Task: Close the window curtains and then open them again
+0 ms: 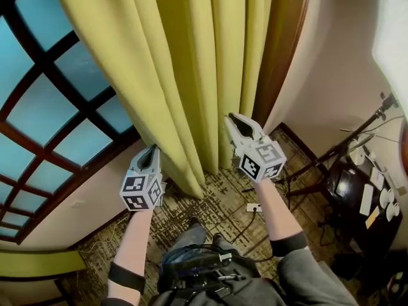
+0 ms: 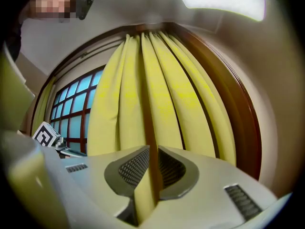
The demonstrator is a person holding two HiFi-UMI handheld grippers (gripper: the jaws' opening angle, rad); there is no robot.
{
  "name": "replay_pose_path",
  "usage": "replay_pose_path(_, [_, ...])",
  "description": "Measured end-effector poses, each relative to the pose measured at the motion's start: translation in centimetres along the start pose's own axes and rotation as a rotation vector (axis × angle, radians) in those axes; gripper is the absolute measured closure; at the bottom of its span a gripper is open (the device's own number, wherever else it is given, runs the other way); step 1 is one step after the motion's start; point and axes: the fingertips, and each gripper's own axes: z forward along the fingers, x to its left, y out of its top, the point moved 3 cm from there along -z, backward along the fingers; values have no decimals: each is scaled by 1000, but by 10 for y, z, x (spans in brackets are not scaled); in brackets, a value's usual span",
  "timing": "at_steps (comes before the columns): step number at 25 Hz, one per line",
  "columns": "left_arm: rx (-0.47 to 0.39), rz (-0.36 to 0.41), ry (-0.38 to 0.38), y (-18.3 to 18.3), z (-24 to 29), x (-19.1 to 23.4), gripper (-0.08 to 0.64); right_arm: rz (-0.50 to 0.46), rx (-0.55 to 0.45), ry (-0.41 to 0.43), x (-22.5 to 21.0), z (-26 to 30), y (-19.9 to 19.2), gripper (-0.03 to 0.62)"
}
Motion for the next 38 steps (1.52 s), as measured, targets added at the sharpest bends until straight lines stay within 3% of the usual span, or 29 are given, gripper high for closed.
replay_pose_path(2, [1,5,44,-7,-17,5,560,13,63,4,9,-4,-21,591])
replay_pose_path(7, [14,-8,121,-23,-64,22,560,31,147,58,52,-4,-60,592])
replay_pose_path(16, [5,-70,233,-65,-166,75,560,28,224,126,152,-4,-97,592])
replay_pose_path(28, [-8,-86,326,-127,-359,158,560,-18,316,160,335,-41,-154,592])
replay_pose_path(38, [15,-109,355,-198,-508,216,560,2,371,174,489,-85,-211,592])
